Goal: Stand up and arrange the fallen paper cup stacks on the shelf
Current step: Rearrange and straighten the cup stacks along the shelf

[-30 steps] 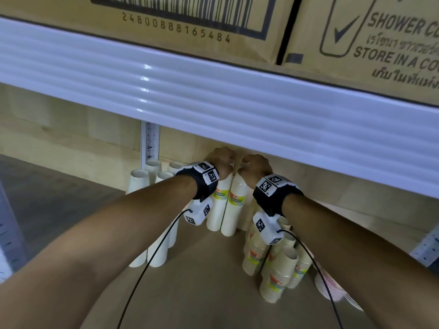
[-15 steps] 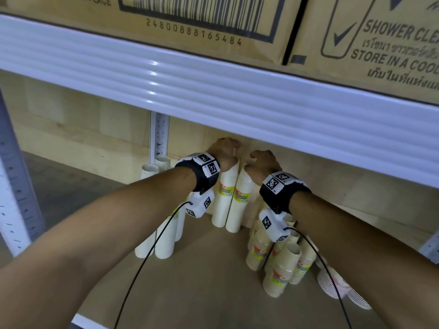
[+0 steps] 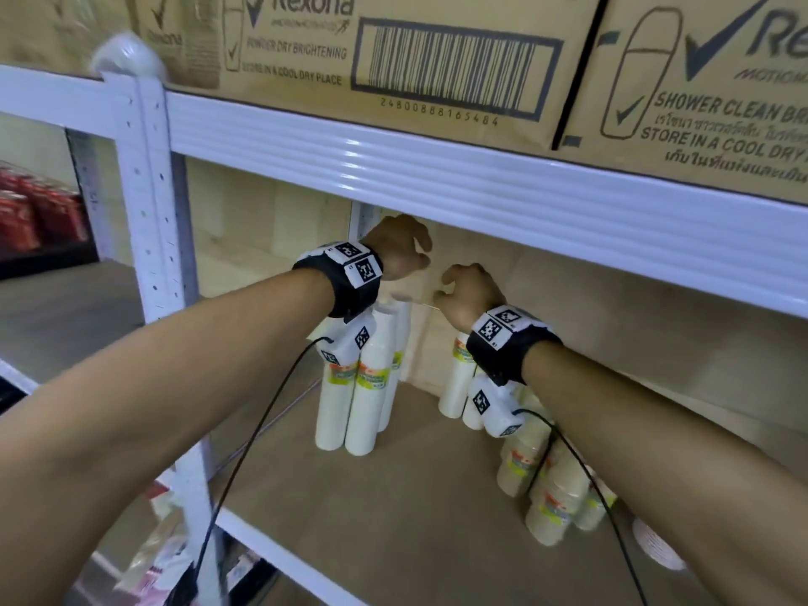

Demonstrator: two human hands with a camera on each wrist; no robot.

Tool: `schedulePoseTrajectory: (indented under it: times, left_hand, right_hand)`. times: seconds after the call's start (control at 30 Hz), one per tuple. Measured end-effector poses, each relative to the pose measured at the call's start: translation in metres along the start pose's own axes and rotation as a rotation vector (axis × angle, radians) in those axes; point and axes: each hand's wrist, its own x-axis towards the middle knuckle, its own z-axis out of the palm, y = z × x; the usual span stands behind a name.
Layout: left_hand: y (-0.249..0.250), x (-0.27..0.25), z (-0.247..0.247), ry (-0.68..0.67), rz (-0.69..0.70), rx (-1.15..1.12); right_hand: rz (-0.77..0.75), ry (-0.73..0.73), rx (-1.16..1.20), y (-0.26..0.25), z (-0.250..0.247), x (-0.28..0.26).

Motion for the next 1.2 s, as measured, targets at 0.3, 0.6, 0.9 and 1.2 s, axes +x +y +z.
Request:
schedulePoseTrajectory:
  times: [0.3,0.6,0.9,1.2]
  left_hand:
    - [-0.062,-0.035,-0.015,0.020,-0.143,0.035]
    - [-0.078,-0.049,0.003,-0.114,-0.141,-0.035]
    - [-0.083,-0.050,0.008,-0.140,-0.132,-0.046]
    - [-0.071,-0.050,0.002,-0.227,-0.142,0.011]
  right_hand:
    - [-0.010,-0.047,0.231,-0.042,0.029,-0.010]
    - [-0.011,-0.109,0.185,-0.052,0.053,-0.010]
    - [-0.017,-0.093,0.164,-0.050,0.064,-0.006]
    - [-0.008,-0.121,0.172,-0.046,0.056,-0.009]
